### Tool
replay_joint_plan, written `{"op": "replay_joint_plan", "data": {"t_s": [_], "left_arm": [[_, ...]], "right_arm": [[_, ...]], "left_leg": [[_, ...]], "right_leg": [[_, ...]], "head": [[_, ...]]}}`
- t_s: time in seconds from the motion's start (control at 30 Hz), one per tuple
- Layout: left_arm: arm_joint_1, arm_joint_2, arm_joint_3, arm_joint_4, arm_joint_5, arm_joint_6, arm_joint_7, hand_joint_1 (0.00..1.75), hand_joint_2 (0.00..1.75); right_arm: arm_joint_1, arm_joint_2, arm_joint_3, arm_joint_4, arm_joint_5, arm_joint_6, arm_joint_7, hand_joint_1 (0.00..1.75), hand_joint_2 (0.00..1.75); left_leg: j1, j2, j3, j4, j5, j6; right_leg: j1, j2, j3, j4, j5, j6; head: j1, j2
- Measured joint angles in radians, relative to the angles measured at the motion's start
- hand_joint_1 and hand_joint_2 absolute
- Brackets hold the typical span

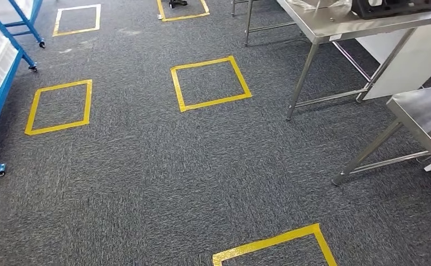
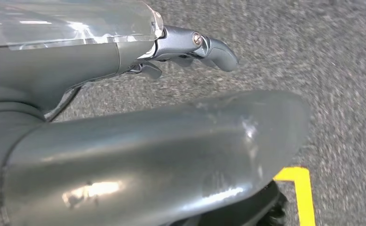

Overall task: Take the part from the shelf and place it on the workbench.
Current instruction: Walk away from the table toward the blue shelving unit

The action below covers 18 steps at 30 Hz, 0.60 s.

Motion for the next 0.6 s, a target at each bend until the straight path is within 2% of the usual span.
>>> {"op": "replay_joint_plan", "data": {"t_s": [0.07,0.1,0.13,0.2,0.23,0.3,0.37,0.4,0.43,0.47,0.5,0.53,0.6], "left_arm": [[0.0,0.001,-0.003,0.0,-0.002,0.0,-0.001,0.0,0.0],[-0.001,0.001,-0.004,0.0,-0.003,0.0,-0.002,0.0,0.0],[-0.001,0.001,-0.005,0.0,-0.004,0.0,-0.003,0.0,0.0],[0.001,0.002,-0.005,0.0,-0.005,0.0,-0.003,0.0,0.0],[0.003,0.002,-0.005,0.0,-0.006,0.0,-0.003,0.0,0.0],[0.002,0.003,-0.005,0.0,-0.006,0.0,-0.004,0.0,0.0],[0.0,0.004,-0.006,0.0,-0.006,0.0,-0.004,0.0,0.0],[0.0,0.005,-0.006,0.0,-0.006,0.001,-0.004,0.0,0.0],[0.0,0.005,-0.006,0.0,-0.006,0.001,-0.004,0.0,0.0],[0.0,0.006,-0.006,0.0,-0.006,0.001,-0.004,0.0,0.0],[0.001,0.006,-0.006,0.0,-0.006,0.001,-0.004,0.0,0.0],[0.001,0.006,-0.006,0.0,-0.006,0.001,-0.004,0.0,0.0],[-0.001,0.005,-0.006,0.0,-0.006,0.0,-0.004,0.0,0.0]], "right_arm": [[0.0,-0.001,-0.002,0.0,0.002,0.0,-0.005,0.0,0.0],[-0.001,-0.001,-0.003,0.0,0.003,0.0,-0.008,0.0,0.0],[-0.002,-0.002,-0.004,0.0,0.004,0.0,-0.01,0.0,0.0],[-0.009,-0.002,-0.005,0.0,0.004,0.0,-0.012,0.0,0.0],[-0.011,-0.003,-0.005,0.0,0.004,0.0,-0.013,0.0,0.0],[-0.013,-0.004,-0.006,0.0,0.005,0.0,-0.014,0.0,0.0],[-0.011,-0.005,-0.008,0.0,0.005,0.001,-0.015,0.0,0.0],[-0.01,-0.005,-0.01,0.0,0.005,0.001,-0.014,0.0,0.0],[-0.009,-0.005,-0.01,0.0,0.005,0.001,-0.014,0.0,0.0],[-0.008,-0.005,-0.011,0.0,0.005,0.001,-0.014,0.0,0.0],[-0.008,-0.006,-0.011,0.0,0.005,0.001,-0.014,0.0,0.0],[-0.008,-0.006,-0.011,0.0,0.005,0.001,-0.014,0.0,0.0],[-0.006,-0.009,-0.012,0.0,0.005,0.001,-0.014,0.0,0.0]], "left_leg": [[-0.001,0.038,0.073,-0.135,0.055,0.005],[-0.004,0.05,0.095,-0.178,0.068,0.01],[-0.007,0.057,0.105,-0.199,0.072,0.016],[-0.012,0.039,0.103,-0.206,0.074,0.029],[-0.012,0.03,0.105,-0.21,0.077,0.036],[-0.009,0.013,0.109,-0.22,0.085,0.05],[-0.01,-0.006,0.106,-0.222,0.089,0.059],[-0.012,-0.017,0.106,-0.222,0.089,0.061],[-0.015,-0.031,0.106,-0.221,0.089,0.062],[-0.017,-0.043,0.107,-0.221,0.089,0.062],[-0.018,-0.057,0.109,-0.221,0.089,0.062],[-0.019,-0.069,0.111,-0.221,0.089,0.062],[-0.02,-0.094,0.111,-0.219,0.087,0.058]], "right_leg": [[0.003,-0.022,0.008,0.001,-0.007,0.009],[0.005,-0.031,0.012,0.002,-0.01,0.015],[0.007,-0.039,0.015,0.002,-0.012,0.02],[0.006,-0.054,0.02,-0.001,-0.014,0.032],[0.004,-0.05,0.023,0.001,-0.018,0.037],[-0.001,-0.01,0.007,0.044,-0.052,0.045],[-0.003,0.037,-0.057,0.172,-0.12,0.047],[-0.004,0.046,-0.092,0.237,-0.143,0.047],[-0.003,0.051,-0.119,0.282,-0.15,0.046],[-0.003,0.053,-0.126,0.285,-0.134,0.043],[-0.002,0.057,-0.114,0.249,-0.1,0.038],[0.0,0.066,-0.092,0.19,-0.059,0.032],[0.004,0.107,-0.042,0.065,0.003,0.018]], "head": [[0.0,0.0],[0.002,0.0],[0.004,0.0],[0.006,0.0],[0.007,0.0],[0.01,0.0],[0.013,0.0],[0.012,0.0],[0.012,0.0],[0.012,0.0],[0.012,0.0],[0.012,0.0],[0.012,0.0]]}}
